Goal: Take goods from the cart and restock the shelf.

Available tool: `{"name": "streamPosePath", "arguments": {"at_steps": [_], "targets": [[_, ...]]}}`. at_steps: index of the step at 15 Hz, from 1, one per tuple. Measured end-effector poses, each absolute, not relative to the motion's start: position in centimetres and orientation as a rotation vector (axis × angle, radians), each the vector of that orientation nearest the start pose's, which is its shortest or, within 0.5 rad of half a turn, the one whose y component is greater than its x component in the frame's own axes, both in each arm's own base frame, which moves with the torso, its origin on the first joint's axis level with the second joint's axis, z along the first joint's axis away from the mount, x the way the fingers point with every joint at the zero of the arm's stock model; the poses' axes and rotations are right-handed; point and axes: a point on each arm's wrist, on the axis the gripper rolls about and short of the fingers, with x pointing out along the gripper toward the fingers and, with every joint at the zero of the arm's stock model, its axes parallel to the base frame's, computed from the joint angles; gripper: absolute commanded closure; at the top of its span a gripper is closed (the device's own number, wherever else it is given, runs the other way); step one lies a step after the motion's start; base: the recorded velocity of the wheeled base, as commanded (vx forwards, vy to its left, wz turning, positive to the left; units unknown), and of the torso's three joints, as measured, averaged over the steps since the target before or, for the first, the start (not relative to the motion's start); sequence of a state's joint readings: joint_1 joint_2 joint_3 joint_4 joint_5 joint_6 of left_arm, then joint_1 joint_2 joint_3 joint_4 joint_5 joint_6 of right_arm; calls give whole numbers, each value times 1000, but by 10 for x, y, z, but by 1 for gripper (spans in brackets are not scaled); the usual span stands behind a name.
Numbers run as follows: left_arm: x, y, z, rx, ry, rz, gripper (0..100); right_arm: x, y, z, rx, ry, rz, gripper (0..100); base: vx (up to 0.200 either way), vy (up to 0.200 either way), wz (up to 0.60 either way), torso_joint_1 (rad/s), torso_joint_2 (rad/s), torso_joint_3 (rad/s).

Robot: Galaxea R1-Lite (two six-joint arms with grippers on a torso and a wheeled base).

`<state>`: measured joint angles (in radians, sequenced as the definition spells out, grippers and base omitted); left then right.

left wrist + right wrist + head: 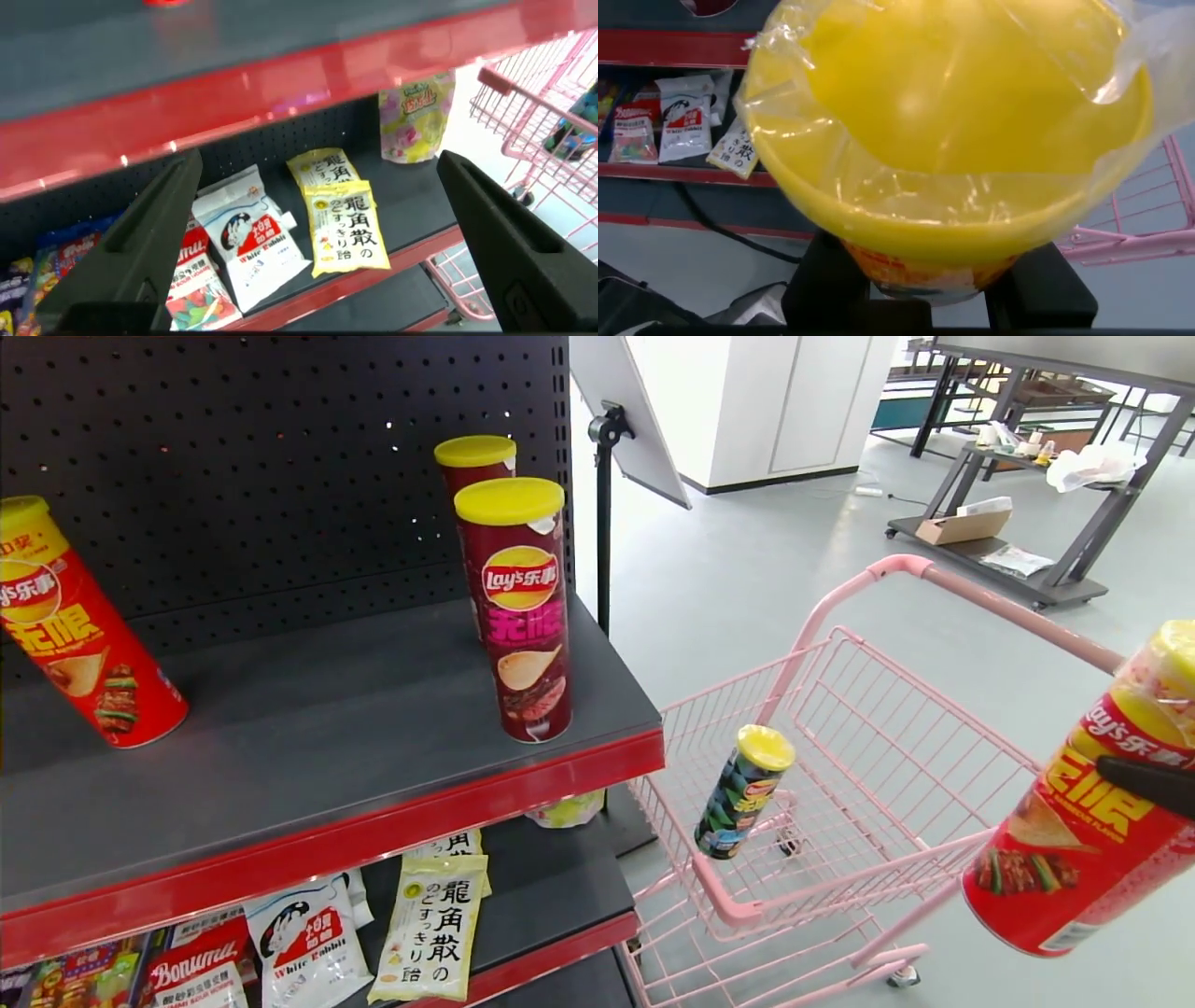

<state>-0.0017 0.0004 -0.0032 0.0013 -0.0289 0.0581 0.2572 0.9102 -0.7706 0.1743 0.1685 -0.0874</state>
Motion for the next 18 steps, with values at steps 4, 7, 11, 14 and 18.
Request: {"name": "streamPosePath", "arguments": {"at_steps": [4, 7, 11, 14, 18], "targets": [[-23, -1, 76, 25, -1, -30, 0, 103, 32, 253, -132, 311, 447, 100, 0, 0, 0, 74, -212, -112], [-23, -1, 76, 0, 0, -28, 0, 107, 33, 250, -146, 329, 450, 100, 0, 0, 0, 0, 0, 0], [-23, -1, 76, 2, 0, -28, 0, 109, 34, 244, -157, 351, 459, 100, -100, 0, 0, 4, 2, 0], [-23, -1, 76, 3, -1, -28, 0, 110, 35, 243, -160, 359, 463, 100, -200, 0, 0, 9, 2, -5], [-23, -1, 76, 2, -2, -27, 0, 111, 35, 240, -165, 373, 467, 100, 0, 0, 0, 0, 0, 0]]}}
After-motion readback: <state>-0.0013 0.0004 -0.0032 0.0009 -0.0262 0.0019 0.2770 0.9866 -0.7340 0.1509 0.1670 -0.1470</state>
